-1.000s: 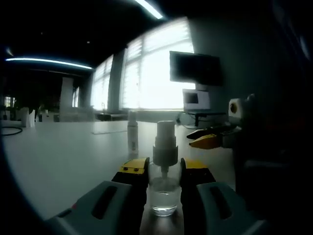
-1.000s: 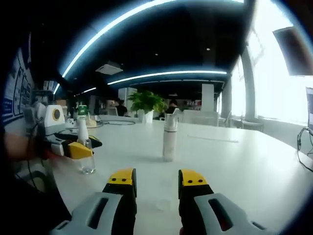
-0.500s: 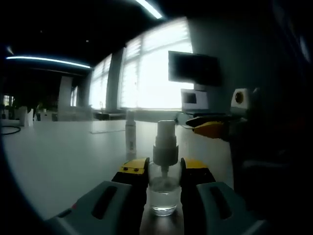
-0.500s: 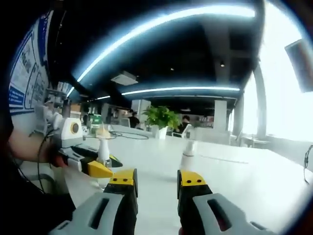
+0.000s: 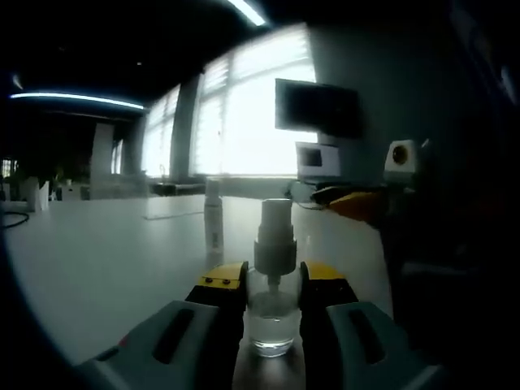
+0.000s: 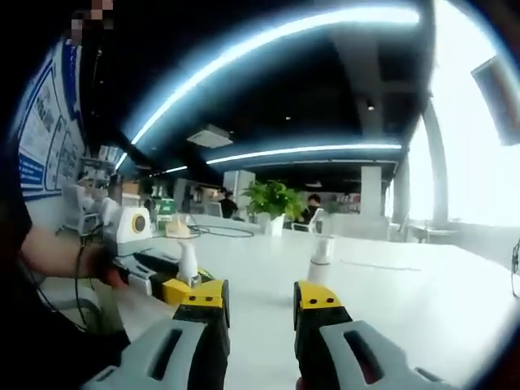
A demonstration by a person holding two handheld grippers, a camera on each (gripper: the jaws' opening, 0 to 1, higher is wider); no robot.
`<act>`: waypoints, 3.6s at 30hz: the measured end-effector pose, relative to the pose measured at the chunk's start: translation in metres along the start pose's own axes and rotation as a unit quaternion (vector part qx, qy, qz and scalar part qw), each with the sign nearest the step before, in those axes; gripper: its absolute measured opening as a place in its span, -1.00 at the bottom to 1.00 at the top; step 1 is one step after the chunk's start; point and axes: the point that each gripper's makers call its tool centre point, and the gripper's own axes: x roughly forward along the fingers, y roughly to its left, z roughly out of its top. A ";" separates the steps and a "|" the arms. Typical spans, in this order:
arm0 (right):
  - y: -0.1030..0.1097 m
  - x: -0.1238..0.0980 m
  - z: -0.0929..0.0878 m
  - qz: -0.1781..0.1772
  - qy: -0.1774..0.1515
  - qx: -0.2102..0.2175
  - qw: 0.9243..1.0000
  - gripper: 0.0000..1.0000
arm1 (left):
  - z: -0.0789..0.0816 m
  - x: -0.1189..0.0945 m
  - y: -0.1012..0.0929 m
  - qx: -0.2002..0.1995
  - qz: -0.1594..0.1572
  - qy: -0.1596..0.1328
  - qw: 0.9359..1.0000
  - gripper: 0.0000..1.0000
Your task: Clamp pump bottle remove cover press pump head put on cover
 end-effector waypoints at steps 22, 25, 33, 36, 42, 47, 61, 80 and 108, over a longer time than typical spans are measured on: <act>0.005 0.019 0.009 0.030 0.012 0.051 0.998 -0.54 | 0.001 0.023 0.001 0.000 -0.031 0.001 1.000 -0.67; -0.003 0.021 0.014 0.036 0.022 0.053 0.998 -0.58 | 0.001 0.023 0.006 -0.005 -0.026 0.002 1.000 -0.67; 0.001 0.038 0.038 0.088 0.037 0.073 0.993 -0.66 | 0.001 0.024 0.003 -0.014 -0.044 -0.007 0.999 -0.67; 0.010 0.046 0.039 0.111 0.053 0.060 0.991 -0.68 | 0.000 0.024 0.003 -0.016 -0.043 -0.008 0.999 -0.67; 0.031 0.054 0.045 0.183 0.089 0.016 0.979 -0.71 | 0.000 0.025 0.003 -0.020 -0.044 -0.008 0.999 -0.67; 0.034 0.060 0.049 0.214 0.124 -0.023 0.969 -0.87 | -0.001 0.025 0.001 -0.019 -0.046 -0.008 0.999 -0.67; 0.064 0.071 0.042 0.312 0.213 -0.172 0.910 -0.86 | -0.001 0.025 0.001 -0.014 -0.046 -0.009 0.999 -0.67; 0.083 0.075 0.024 0.456 0.326 -0.355 0.748 -0.86 | -0.001 0.024 0.001 -0.012 -0.048 -0.009 0.999 -0.67; 0.087 0.075 0.005 0.512 0.366 -0.437 0.643 -1.00 | -0.001 0.023 -0.001 -0.013 -0.051 -0.009 0.999 -0.67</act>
